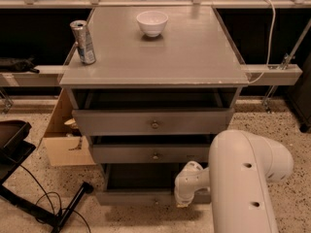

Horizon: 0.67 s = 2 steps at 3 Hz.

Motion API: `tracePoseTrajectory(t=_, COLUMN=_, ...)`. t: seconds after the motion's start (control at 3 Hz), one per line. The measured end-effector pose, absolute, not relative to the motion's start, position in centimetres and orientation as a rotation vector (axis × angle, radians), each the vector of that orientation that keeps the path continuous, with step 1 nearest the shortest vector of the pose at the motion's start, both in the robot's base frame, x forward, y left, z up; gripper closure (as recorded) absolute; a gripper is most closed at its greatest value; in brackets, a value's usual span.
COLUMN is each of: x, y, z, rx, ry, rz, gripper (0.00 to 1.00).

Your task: Open bottom drawer

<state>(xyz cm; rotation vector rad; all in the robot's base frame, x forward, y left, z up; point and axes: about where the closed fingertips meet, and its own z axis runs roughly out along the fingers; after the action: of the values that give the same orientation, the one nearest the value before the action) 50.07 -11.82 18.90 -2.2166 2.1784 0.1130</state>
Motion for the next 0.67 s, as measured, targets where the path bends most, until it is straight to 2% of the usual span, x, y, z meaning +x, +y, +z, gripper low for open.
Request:
tracePoseTrajectory(t=0.33, x=48.67, y=-12.0, z=19.37, rx=-2.249, ry=2.19, rz=0.151, gripper=0.92)
tracePoseTrajectory(t=0.67, x=48.61, y=-12.14, z=19.43, rx=-2.26, ry=2.194, rz=0.158, gripper=1.0)
